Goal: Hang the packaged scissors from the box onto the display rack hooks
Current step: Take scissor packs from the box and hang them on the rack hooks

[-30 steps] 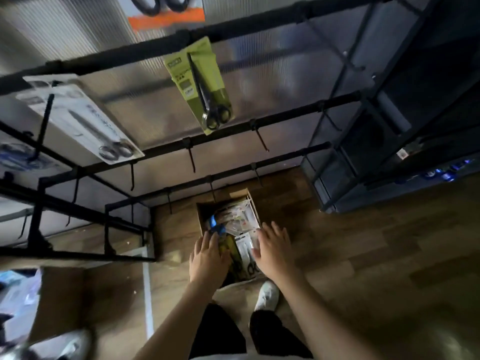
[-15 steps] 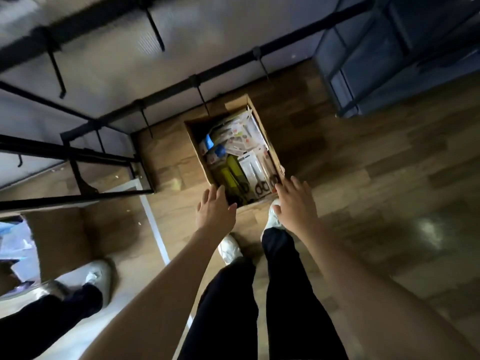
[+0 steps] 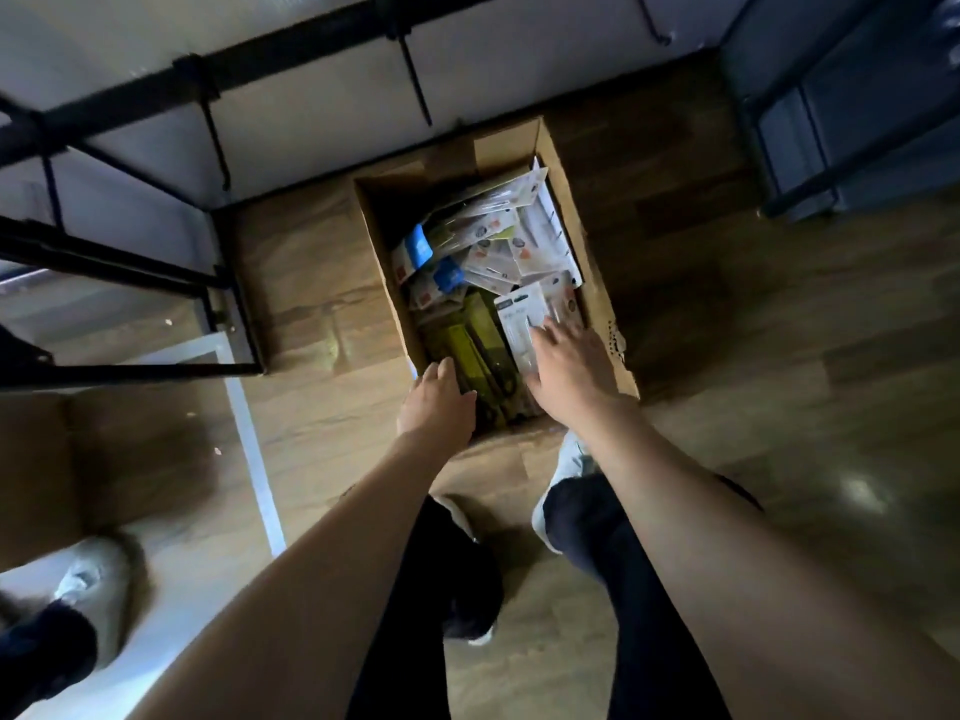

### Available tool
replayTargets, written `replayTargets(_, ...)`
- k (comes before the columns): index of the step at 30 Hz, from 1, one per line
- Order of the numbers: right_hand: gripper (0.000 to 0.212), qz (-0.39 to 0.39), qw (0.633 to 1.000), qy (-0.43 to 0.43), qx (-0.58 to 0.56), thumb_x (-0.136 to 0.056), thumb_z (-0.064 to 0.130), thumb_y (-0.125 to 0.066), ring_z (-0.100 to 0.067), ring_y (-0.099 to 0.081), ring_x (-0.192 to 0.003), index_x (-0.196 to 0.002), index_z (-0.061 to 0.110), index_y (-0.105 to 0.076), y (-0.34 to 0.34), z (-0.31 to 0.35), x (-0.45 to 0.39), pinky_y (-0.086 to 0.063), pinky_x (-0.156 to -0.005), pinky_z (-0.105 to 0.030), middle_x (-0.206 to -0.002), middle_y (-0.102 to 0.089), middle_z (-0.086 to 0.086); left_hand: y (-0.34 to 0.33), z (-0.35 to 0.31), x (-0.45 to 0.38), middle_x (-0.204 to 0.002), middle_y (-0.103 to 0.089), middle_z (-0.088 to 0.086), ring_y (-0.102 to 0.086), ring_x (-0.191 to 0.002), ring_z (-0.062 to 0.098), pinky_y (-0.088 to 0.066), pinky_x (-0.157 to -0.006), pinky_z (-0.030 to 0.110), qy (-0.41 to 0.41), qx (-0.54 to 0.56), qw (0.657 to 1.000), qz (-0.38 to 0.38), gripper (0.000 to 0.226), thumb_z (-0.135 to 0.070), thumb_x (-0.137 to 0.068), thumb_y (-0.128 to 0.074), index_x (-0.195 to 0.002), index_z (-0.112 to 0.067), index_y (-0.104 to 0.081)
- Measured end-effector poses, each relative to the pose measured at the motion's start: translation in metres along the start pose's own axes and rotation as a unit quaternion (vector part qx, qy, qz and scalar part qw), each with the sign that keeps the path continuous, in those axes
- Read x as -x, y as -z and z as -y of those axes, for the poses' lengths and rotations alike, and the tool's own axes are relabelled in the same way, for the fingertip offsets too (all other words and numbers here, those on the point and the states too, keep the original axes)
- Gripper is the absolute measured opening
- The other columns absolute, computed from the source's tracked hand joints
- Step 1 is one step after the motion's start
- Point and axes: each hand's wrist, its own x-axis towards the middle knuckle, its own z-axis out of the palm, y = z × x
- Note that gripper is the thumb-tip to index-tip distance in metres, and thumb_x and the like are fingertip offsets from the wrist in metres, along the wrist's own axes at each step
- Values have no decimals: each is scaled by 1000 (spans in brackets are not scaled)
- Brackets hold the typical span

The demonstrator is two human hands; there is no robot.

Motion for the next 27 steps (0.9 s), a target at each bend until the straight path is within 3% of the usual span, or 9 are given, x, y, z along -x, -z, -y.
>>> replayTargets(3, 57, -24, 999, 20, 11, -90, 31, -56, -28, -32, -135, -140, 12, -36, -22, -4, -50, -25, -113, -43, -146, -38, -9, -20, 4, -49, -139, -42, 15, -41, -127, 34, -35, -101, 38, -12, -7, 1000, -2, 52, -22, -93, -53, -137, -3, -35)
replayTargets(7, 52, -16, 1000, 21, 11, -92, 26, -53, -28, -31, -135, -139, 11, -37, -56, -20, -99, -26, -112, -43, -144, -40, -9, -45, 11, -103, -130, -49, 14, -47, -119, 34, -43, -90, 40, -31, -18, 999, -17, 45, -12, -86, -56, -129, -6, -42)
replayTargets(12, 44, -29, 998, 32, 49, -90, 11, -49, -30, -37, -130, -134, 8, -43, -86, -41, -139, -28, -111, -44, -138, -45, -11, -73, 23, -151, -136, -43, 13, -42, -125, 32, -42, -97, 41, -2, -16, 1000, -13, 58, -8, -86, -57, -139, -9, -33)
replayTargets(16, 48, -36, 994, 30, 99, -88, 11, -51, -27, -37, -129, -135, 11, -43, -93, -45, -161, -29, -109, -42, -139, -46, -7, -86, 33, -171, -143, -32, 16, -30, -133, 32, -26, -110, 41, 11, -19, 1000, -16, 69, -11, -86, -58, -144, -7, -20)
replayTargets(21, 50, -40, 989, 23, 143, -88, 7, -46, -27, -29, -135, -137, 12, -40, -104, -45, -169, -14, -115, -43, -142, -44, -7, -96, 38, -181, -144, -34, 18, -33, -132, 33, -25, -112, 41, 28, -93, 994, -42, 72, -12, -85, -60, -144, -6, -20)
replayTargets(27, 52, -51, 986, 29, 155, -89, 7, -44, -27, -20, -140, -140, 14, -37, -109, -49, -165, -8, -116, -46, -147, -37, -6, -107, 40, -178, -141, -35, 19, -35, -129, 33, -29, -108, 40, 11, -138, 985, -98, 70, -11, -86, -58, -144, -7, -18)
